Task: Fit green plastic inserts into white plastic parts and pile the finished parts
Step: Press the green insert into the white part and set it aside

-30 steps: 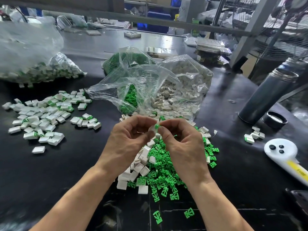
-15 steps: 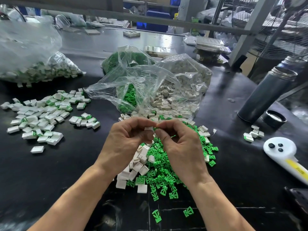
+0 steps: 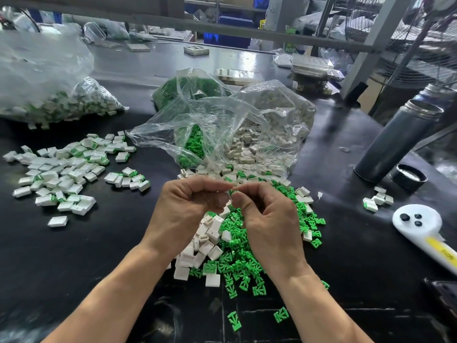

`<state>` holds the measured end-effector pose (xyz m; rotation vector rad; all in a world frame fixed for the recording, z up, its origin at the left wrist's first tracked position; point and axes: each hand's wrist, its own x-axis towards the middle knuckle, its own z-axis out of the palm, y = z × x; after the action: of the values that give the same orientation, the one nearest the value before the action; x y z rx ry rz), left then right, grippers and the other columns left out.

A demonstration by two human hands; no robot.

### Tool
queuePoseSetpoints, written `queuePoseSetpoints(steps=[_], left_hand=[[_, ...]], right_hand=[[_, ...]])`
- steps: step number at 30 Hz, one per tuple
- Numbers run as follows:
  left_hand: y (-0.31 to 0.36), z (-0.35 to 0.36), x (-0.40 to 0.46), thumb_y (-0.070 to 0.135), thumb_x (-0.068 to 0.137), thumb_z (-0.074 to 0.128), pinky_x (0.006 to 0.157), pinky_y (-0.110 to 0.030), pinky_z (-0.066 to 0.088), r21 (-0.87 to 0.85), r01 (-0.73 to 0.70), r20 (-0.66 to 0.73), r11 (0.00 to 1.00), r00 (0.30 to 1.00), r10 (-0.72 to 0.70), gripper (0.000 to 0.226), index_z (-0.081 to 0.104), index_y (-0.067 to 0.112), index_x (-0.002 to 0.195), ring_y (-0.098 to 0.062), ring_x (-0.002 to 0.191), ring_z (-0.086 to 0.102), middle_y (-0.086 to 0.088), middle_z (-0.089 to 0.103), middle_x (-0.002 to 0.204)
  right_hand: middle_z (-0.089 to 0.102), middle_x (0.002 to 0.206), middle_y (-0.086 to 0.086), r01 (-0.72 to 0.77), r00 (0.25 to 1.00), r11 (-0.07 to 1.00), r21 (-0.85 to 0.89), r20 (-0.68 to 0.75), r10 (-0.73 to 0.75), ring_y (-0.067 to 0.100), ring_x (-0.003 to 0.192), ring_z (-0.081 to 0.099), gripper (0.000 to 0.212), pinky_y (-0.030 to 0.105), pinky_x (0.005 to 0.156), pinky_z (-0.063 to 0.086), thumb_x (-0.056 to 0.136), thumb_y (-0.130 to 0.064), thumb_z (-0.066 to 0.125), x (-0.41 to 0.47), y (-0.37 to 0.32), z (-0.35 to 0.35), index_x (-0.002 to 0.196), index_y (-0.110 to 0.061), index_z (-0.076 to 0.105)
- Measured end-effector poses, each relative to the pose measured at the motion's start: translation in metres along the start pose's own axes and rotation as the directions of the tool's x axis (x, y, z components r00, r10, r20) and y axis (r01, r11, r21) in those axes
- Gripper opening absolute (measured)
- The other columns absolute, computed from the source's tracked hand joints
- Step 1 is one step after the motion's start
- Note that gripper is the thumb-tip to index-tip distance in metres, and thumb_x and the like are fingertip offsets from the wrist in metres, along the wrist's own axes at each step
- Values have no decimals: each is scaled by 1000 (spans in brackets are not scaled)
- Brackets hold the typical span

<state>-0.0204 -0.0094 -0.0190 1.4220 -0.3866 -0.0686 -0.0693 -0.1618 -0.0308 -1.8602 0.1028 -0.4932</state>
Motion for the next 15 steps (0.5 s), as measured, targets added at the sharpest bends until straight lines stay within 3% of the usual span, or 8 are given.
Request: queuePoseSetpoints(steps=[4, 8, 10, 15], left_hand=[[-1, 0, 1, -18, 80, 71, 69, -32, 62, 59, -28, -7, 998, 1000, 28, 30, 83, 9, 89, -23, 73, 69, -12, 74, 79], [0, 2, 0, -19, 78, 72, 66, -28, 60, 100, -29, 13, 995, 1000, 28, 26, 81, 3, 90, -17, 70, 69, -6, 72, 77], [0, 3, 0, -18, 77, 73, 65, -26, 59, 105, -34, 17, 994, 999, 33, 25, 81, 2, 90, -14, 68, 68, -2, 71, 75], [-2, 4, 1, -20, 79, 70, 63, -28, 60, 5, 0, -56, 1000, 998, 0, 31, 81, 7, 87, -19, 65, 69, -17, 75, 75]], right_hand=[[72, 79, -12, 19, 1000, 997, -73, -11, -20, 6, 75, 68, 8, 16, 63, 51, 95, -18, 74, -1, 0, 2, 93, -25, 74], [72, 77, -13, 1, 1000, 994, -106, 0, -1, 3, 75, 67, 10, 11, 63, 46, 93, -14, 76, 0, 1, 1, 91, -24, 75], [73, 78, -14, -11, 1000, 997, -80, 9, 12, 4, 75, 68, 11, 14, 64, 50, 92, -13, 76, -1, 2, 0, 90, -24, 76], [74, 75, -8, -36, 999, 994, 104, 9, 35, 4, 61, 62, 12, 21, 56, 50, 93, -15, 75, -1, 0, 3, 89, -25, 79]])
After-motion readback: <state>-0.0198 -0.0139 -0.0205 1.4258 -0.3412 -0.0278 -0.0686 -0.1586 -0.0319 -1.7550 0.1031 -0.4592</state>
